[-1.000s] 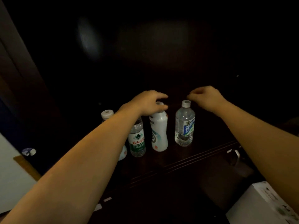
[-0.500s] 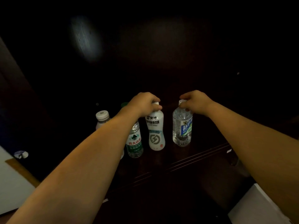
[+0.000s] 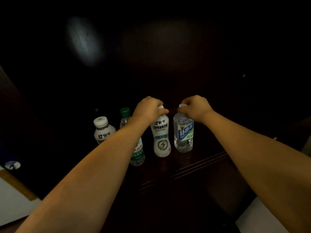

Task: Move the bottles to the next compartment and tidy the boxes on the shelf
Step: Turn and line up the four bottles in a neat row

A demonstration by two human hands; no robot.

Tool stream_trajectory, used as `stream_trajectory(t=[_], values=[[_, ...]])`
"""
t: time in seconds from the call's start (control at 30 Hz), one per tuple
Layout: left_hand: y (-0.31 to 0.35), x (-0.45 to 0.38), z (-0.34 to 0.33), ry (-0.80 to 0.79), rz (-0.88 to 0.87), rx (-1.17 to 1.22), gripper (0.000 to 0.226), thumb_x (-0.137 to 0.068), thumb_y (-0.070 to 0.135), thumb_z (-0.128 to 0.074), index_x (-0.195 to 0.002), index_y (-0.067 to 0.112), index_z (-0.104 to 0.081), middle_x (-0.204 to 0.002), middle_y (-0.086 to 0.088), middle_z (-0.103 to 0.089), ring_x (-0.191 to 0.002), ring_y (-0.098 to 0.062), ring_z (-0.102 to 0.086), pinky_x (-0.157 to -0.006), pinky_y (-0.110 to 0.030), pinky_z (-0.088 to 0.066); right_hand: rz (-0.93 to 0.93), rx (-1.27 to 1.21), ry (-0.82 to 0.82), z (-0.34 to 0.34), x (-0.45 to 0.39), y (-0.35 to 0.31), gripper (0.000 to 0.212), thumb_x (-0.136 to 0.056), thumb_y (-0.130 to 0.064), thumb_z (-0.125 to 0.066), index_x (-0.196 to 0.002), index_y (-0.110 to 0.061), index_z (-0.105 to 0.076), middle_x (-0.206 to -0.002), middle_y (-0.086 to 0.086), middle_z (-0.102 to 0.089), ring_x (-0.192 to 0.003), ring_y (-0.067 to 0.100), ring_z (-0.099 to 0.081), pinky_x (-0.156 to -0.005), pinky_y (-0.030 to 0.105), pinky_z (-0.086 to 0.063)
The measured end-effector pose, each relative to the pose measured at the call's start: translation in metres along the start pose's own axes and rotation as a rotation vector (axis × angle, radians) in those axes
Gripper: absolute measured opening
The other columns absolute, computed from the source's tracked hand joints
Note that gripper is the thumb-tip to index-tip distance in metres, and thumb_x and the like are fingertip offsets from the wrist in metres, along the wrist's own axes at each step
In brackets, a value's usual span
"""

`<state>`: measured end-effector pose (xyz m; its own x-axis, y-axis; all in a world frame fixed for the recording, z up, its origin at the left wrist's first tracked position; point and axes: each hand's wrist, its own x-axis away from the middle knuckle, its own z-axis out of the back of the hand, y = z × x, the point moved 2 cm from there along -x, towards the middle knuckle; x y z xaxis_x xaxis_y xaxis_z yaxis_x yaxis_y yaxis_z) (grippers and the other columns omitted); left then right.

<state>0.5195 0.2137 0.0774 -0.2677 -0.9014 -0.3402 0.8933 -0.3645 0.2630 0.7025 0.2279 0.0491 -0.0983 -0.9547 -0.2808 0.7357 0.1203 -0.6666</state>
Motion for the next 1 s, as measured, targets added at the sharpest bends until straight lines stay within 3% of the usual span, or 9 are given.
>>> stream_trajectory(t=[0.1,0.23,0.3,0.4,0.57,0.67,0.73,0.87,1.0], values=[[0.0,0.002,0.001,0.013,0.014,0.007,0.051,-0.087,0.041,-0.063,-0.129,0.013,-0.058,-0.132,-0.015,-0.052,-0.119,-0.03,-0.05,-0.093,-0.036,-0.042,0.013,0.006,0.009,-0.002,-0.003,0.001,0.018,-0.085,-0.027,-0.07,-0.097,-0.014,-0.073,-0.07,-0.003,-0.063,-0.063,0.011,-0.06,-0.051,0.022,-0.041],[-0.001,0.004,0.001,0.017,0.014,-0.007,0.05,-0.087,0.041,-0.063,-0.129,0.015,-0.058,-0.131,-0.015,-0.051,-0.119,-0.03,-0.05,-0.092,-0.035,-0.041,0.014,-0.016,0.034,-0.006,-0.003,0.003,0.025,-0.086,-0.025,-0.069,-0.108,-0.012,-0.072,-0.088,0.005,-0.069,-0.076,0.019,-0.065,-0.062,0.027,-0.05],[0.0,0.004,0.0,0.019,0.012,-0.005,0.05,-0.087,0.041,-0.063,-0.129,0.015,-0.058,-0.131,-0.015,-0.051,-0.118,-0.03,-0.05,-0.09,-0.034,-0.041,0.016,-0.036,0.05,-0.007,-0.003,0.004,0.029,-0.086,-0.023,-0.069,-0.112,-0.01,-0.071,-0.083,0.001,-0.065,-0.078,0.019,-0.064,-0.067,0.03,-0.053],[0.002,0.004,-0.002,0.025,0.006,-0.01,0.048,-0.087,0.041,-0.063,-0.126,0.014,-0.061,-0.128,-0.016,-0.052,-0.116,-0.031,-0.051,-0.088,-0.034,-0.041,-0.018,-0.043,0.027,-0.005,-0.005,0.004,0.028,-0.086,-0.024,-0.07,-0.111,-0.011,-0.071,-0.077,-0.001,-0.064,-0.07,0.016,-0.063,-0.058,0.025,-0.049],[0.004,0.002,-0.005,0.031,0.024,0.003,0.052,-0.086,0.042,-0.063,-0.129,0.012,-0.058,-0.131,-0.015,-0.052,-0.119,-0.03,-0.051,-0.092,-0.037,-0.043,-0.036,-0.038,-0.01,-0.005,-0.009,0.007,0.027,-0.086,-0.027,-0.071,-0.11,-0.014,-0.072,-0.091,0.005,-0.072,-0.068,0.012,-0.063,-0.052,0.02,-0.042],[0.002,0.009,-0.001,0.063,0.036,-0.013,0.061,-0.088,0.048,-0.058,-0.138,0.013,-0.048,-0.138,-0.015,-0.047,-0.125,-0.03,-0.046,-0.096,-0.035,-0.04,-0.032,-0.024,0.012,-0.008,-0.005,0.007,0.049,-0.087,-0.032,-0.071,-0.132,-0.013,-0.062,-0.12,0.012,-0.069,-0.1,0.023,-0.066,-0.07,0.021,-0.045],[0.003,0.023,0.011,0.123,-0.002,-0.008,0.059,-0.091,0.049,-0.053,-0.139,0.014,-0.047,-0.14,-0.013,-0.047,-0.125,-0.028,-0.047,-0.097,-0.035,-0.04,-0.027,0.0,0.053,-0.009,0.0,0.005,0.059,-0.088,-0.037,-0.069,-0.14,-0.014,-0.053,-0.13,0.014,-0.064,-0.116,0.028,-0.061,-0.08,0.027,-0.046],[0.006,0.081,0.056,0.227,-0.196,0.042,0.048,-0.095,0.045,-0.048,-0.132,0.015,-0.056,-0.131,-0.006,-0.057,-0.116,-0.022,-0.054,-0.092,-0.032,-0.044,0.001,0.022,0.225,0.003,0.024,-0.018,0.048,-0.087,-0.038,-0.066,-0.128,-0.012,-0.064,-0.117,0.014,-0.071,-0.109,0.03,-0.065,-0.084,0.032,-0.048],[-0.01,0.169,0.112,0.475,-0.433,-0.008,0.039,-0.096,0.038,-0.048,-0.116,0.01,-0.066,-0.11,-0.004,-0.069,-0.104,-0.019,-0.06,-0.088,-0.024,-0.042,0.177,-0.042,0.321,0.011,0.067,-0.08,0.03,-0.089,-0.037,-0.061,-0.104,-0.017,-0.076,-0.099,0.008,-0.076,-0.097,0.028,-0.068,-0.077,0.03,-0.044]])
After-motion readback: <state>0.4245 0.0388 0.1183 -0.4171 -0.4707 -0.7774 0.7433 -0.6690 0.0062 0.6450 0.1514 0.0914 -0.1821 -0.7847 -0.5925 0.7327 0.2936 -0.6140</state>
